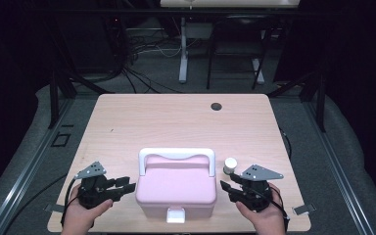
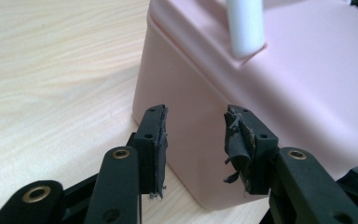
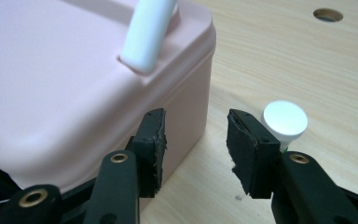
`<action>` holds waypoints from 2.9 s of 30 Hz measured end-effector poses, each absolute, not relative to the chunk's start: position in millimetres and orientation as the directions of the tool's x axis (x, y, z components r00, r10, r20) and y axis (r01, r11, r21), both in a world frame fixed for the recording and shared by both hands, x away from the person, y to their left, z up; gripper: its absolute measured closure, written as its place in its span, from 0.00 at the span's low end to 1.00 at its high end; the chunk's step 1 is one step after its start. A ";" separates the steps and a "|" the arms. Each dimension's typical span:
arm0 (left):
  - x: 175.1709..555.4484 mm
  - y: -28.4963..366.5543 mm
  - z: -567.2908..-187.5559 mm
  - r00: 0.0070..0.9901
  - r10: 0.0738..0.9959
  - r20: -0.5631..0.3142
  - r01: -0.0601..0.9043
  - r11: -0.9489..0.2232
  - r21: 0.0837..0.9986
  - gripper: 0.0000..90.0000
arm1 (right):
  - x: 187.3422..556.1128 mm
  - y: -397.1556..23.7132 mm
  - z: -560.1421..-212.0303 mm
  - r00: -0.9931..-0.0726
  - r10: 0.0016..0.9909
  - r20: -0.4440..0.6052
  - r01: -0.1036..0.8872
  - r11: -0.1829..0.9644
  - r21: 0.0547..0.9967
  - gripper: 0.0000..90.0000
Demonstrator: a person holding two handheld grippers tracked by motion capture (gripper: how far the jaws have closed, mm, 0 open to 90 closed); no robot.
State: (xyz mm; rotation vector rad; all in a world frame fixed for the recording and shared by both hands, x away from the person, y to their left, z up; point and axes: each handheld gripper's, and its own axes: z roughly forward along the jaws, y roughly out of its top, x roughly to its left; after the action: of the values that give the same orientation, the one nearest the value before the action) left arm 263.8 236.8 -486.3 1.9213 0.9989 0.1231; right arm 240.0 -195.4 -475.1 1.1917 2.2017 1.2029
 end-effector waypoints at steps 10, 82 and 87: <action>270.6 234.4 -457.8 0.687 0.668 -0.287 0.565 -0.241 0.789 0.62 | 243.6 -193.9 -456.0 -0.597 0.796 0.099 0.490 0.264 0.831 0.63; 284.5 205.6 -430.5 0.724 0.647 -0.239 0.494 -0.243 0.835 0.82 | 259.5 -172.2 -431.8 -0.661 0.734 0.153 0.433 0.207 0.877 0.82; 287.1 206.0 -426.3 0.724 0.646 -0.241 0.494 -0.241 0.836 0.82 | 261.8 -172.6 -428.1 -0.655 0.737 0.167 0.436 0.188 0.880 0.82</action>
State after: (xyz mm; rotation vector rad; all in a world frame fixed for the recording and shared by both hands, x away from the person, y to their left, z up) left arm 287.1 206.0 -426.3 1.8978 0.8802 0.1859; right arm 261.8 -172.6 -428.1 1.1144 2.1737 1.4546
